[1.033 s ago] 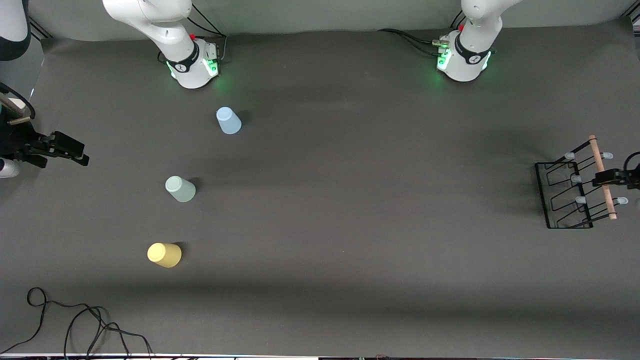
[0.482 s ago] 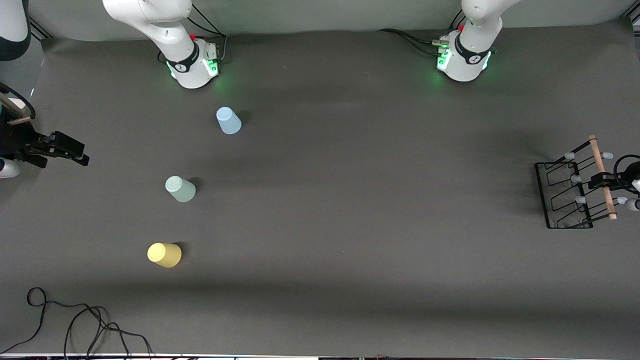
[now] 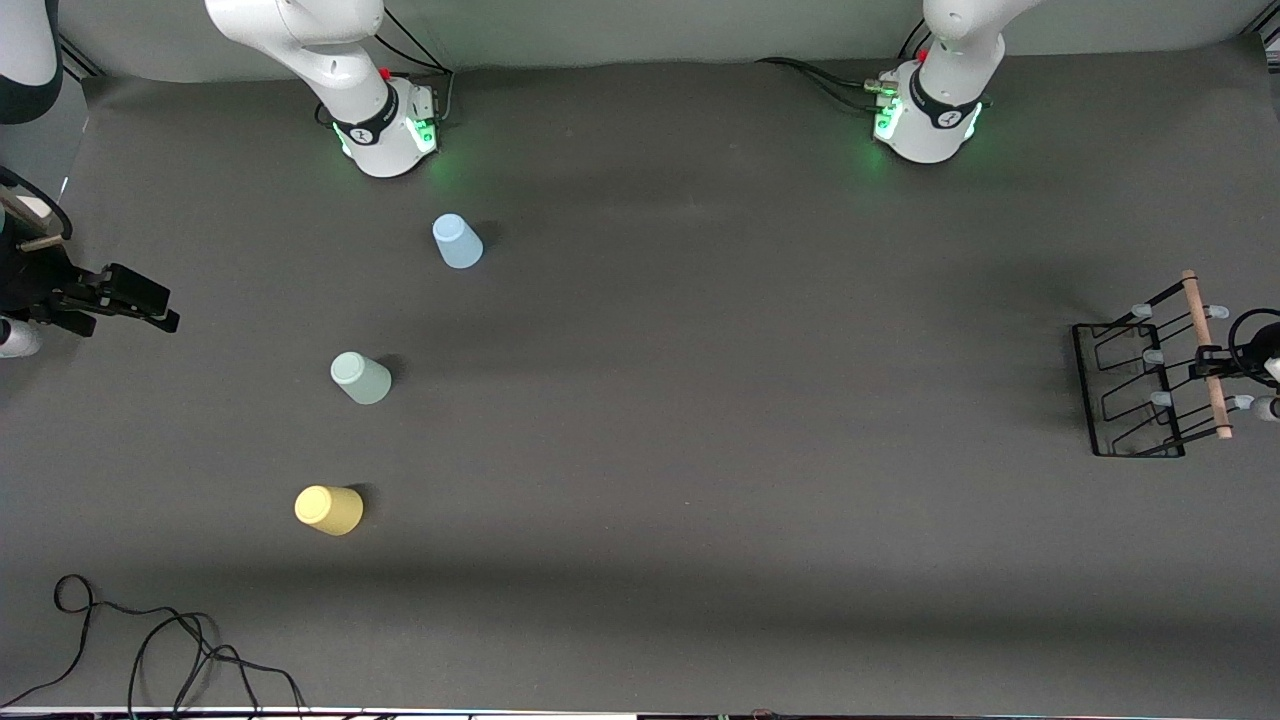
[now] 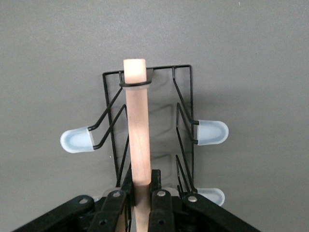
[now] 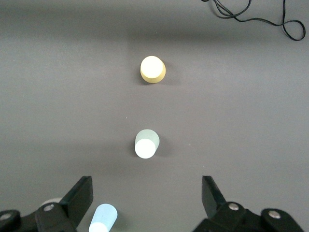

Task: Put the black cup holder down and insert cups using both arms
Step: 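Lift the black cup holder by its wooden handle with the left gripper, then carry the cup holder to the table middle and lower it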

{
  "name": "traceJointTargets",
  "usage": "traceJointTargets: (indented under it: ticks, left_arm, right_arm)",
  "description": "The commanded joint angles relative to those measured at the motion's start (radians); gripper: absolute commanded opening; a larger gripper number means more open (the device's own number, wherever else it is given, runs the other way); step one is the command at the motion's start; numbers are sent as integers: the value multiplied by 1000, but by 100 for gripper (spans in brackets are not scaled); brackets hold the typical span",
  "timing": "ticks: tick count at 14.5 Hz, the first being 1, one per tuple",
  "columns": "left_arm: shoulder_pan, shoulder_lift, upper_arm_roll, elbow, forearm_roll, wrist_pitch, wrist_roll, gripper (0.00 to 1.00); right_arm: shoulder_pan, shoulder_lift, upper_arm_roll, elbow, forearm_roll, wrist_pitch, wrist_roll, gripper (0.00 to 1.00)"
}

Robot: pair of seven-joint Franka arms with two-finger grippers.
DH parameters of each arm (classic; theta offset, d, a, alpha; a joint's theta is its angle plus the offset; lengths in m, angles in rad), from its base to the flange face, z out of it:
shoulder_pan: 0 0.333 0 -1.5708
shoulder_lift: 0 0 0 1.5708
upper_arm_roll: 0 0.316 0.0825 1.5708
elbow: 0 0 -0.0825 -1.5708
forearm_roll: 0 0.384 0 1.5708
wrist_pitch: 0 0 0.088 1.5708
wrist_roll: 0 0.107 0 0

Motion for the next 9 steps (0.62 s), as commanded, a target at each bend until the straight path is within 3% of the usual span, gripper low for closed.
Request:
traceJointTargets:
  ticks: [1, 5, 9]
  left_arm:
    - [2, -34, -17, -14, 7, -6, 8, 0]
    - [-71, -71, -22, -6, -60, -55, -15, 0]
    - [-238, -105, -22, 17, -77, -106, -207, 0]
  right_arm:
    - [-3, 7, -2, 15, 16, -10, -13, 100]
    - [-5, 7, -2, 15, 16, -10, -14, 100]
    - [-5, 7, -2, 15, 16, -9, -14, 100]
